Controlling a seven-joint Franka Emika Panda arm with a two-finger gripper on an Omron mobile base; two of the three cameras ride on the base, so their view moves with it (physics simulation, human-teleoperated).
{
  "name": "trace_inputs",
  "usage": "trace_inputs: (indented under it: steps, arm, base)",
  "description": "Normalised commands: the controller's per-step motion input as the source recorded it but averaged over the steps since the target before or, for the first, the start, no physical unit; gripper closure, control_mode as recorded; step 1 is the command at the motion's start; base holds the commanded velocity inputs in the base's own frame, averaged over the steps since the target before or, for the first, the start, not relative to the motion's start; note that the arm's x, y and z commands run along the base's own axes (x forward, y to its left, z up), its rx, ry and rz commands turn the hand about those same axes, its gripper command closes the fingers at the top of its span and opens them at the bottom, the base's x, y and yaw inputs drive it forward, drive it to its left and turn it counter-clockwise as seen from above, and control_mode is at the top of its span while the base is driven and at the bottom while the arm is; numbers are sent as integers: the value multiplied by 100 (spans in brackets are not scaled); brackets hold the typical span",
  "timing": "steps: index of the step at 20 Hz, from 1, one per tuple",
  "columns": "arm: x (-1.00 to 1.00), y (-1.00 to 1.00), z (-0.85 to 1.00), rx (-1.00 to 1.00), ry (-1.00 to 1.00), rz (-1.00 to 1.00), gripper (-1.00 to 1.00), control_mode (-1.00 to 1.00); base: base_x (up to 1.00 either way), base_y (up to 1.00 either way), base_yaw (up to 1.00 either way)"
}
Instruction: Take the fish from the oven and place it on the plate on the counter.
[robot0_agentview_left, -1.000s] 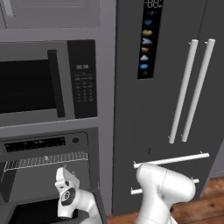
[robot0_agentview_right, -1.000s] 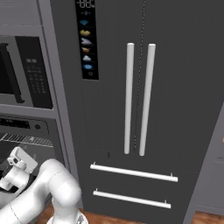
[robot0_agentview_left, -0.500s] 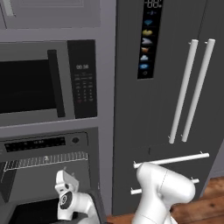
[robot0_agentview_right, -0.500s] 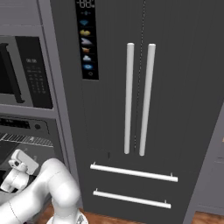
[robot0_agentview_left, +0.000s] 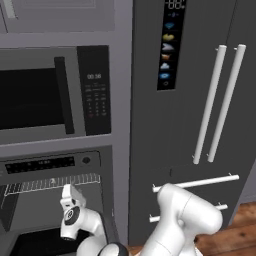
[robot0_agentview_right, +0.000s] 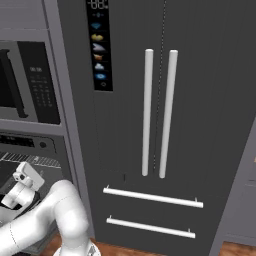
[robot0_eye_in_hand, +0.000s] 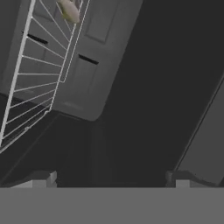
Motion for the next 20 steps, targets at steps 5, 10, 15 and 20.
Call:
trace_inputs:
  steps: [5,10,15,20]
  arm:
    - [24,0,-56,6,0,0,-100,-100]
    - [1,0,-83,4,0,0,-100,-100]
    - [21,0,-48,1,-9,0,-100,-100]
    - [33,0,-36,0,-15,0,-100,-100]
  base:
    - [0,0,0]
    - [0,0,0]
    - [0,0,0]
    - [0,0,0]
